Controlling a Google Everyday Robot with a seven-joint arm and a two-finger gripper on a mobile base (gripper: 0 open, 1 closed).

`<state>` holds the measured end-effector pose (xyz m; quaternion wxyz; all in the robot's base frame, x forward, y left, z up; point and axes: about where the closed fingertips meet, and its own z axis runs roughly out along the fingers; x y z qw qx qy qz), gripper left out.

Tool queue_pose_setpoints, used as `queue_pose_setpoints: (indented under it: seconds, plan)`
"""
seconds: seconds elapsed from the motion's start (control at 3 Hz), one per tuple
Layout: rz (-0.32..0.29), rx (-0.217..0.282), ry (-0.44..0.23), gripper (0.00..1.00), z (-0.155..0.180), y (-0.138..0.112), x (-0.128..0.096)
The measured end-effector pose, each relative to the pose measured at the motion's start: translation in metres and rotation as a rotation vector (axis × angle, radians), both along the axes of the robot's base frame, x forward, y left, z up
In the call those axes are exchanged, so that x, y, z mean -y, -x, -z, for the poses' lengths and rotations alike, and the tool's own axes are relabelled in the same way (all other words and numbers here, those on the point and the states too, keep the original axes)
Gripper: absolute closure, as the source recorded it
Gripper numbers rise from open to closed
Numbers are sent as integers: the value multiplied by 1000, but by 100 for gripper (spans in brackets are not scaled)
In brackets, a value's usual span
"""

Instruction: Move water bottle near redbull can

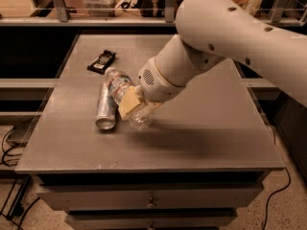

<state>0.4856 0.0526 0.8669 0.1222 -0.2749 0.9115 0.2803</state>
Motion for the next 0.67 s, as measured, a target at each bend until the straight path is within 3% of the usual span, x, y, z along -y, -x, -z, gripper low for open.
queue_pose_setpoints:
  seconds: [0.67]
  plan:
    - [98, -121, -128, 58, 17, -8, -18]
